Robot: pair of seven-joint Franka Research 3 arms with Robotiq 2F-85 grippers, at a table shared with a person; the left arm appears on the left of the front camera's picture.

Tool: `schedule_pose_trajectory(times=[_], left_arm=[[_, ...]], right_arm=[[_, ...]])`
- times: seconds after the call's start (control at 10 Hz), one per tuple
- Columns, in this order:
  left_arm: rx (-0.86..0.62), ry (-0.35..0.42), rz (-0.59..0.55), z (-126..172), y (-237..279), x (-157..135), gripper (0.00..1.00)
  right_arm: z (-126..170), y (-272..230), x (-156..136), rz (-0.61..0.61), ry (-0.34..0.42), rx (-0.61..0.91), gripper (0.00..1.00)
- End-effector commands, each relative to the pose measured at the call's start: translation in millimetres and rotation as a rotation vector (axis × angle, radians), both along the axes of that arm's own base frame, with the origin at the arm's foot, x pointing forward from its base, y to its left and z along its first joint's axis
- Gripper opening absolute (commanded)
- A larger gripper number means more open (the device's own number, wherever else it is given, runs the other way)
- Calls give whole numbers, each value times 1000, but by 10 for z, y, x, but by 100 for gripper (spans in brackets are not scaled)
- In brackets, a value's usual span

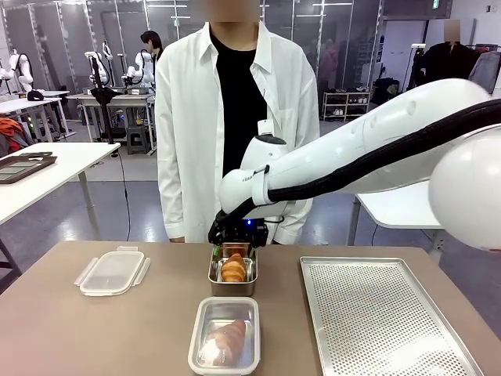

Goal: Place the bread into the airtight container.
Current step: Pick up a Butter Roll and place it into an empty Airtight Container.

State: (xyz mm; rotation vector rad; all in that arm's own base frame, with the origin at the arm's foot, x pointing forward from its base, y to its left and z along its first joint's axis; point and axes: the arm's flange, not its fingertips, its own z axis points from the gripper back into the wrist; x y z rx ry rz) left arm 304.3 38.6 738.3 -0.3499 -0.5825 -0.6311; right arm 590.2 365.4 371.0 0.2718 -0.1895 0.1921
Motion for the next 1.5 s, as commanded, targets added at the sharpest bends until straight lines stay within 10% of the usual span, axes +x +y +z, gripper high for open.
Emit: schedule_pose_trajectory(times=[0.0,1.0,1.4], left_arm=[[1,-4,-24,7,7,-4,100],[1,-4,-24,7,7,-4,100],[1,-4,-24,7,7,-4,100]], right_arm=[[507,-353,-210,-41,60,25,100],[2767,-2869,-1465,339,-150,108,100],[3264,-3647,-2284,256,-248,81,100]])
